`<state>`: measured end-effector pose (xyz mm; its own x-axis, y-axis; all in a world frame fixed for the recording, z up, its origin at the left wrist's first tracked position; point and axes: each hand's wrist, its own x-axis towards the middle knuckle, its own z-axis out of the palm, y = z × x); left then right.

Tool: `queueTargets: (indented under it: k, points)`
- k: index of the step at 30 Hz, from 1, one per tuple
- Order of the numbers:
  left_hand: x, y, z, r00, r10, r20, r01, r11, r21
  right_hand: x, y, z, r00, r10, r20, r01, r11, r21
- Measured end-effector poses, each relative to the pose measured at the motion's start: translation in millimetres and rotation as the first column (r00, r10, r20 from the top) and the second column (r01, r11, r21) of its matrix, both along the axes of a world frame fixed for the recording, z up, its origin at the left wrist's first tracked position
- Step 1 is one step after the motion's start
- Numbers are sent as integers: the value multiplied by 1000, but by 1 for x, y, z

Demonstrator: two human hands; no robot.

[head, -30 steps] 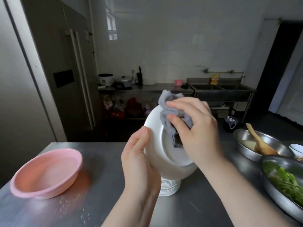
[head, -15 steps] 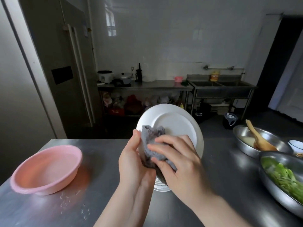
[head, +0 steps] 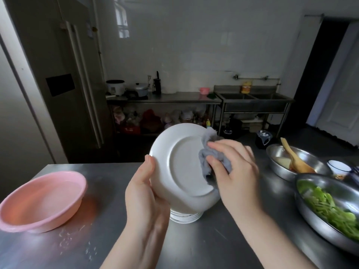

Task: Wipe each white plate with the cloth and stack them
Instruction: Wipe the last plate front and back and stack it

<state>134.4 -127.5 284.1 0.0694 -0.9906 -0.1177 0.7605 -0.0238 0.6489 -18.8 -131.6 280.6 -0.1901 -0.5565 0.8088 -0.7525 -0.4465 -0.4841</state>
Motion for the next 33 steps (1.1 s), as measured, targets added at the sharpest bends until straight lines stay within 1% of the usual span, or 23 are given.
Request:
queueTargets:
  k: [2,5,6,9,10,11,14,15,19,22,24,26,30,33]
  points:
    - [-3,2,1,999,-24,-27,24,1000,-17,19,3,6,996,61,-69,-61,998,9]
    - [3,2,6,992,-80,-96,79,997,-23,29,12,1,945,203,-257,-199,979,40]
    - [7,1,7,992,-72,-101,70,997,-23,25,13,1,940,213,-268,-208,977,47]
    - [13,-2,5,998,16,-65,-18,999,-34,14,8,5,985,119,-126,-114,992,52]
    - [12,-2,3,999,31,-43,-33,999,-30,18,8,5,988,103,-111,-98,994,55]
    - [12,-1,1,999,29,-23,-30,999,-32,26,9,4,984,120,-131,-114,992,54]
    - [13,0,-2,1000,-16,-3,15,998,-64,48,12,3,935,242,-257,-239,970,44]
    - [13,-1,-4,1000,-3,14,4,997,-80,49,10,8,928,255,-271,-253,967,40]
    - [14,-3,-6,978,127,165,-99,981,-168,45,1,34,935,264,-237,-272,962,-2]
    - [17,-4,-5,978,114,175,-78,977,-198,39,-4,47,932,273,-240,-279,960,10]
    - [21,-4,-3,982,83,170,-52,982,-182,28,-10,50,955,227,-193,-230,973,6]
    - [23,-3,0,989,52,139,-30,987,-158,13,-16,46,980,181,-88,-180,983,18]
    - [25,-5,6,996,81,-39,-84,993,-80,-1,-11,6,979,147,143,-159,985,74]
    - [22,-8,8,987,84,-137,-88,996,-18,12,3,-33,958,130,255,-141,990,24]
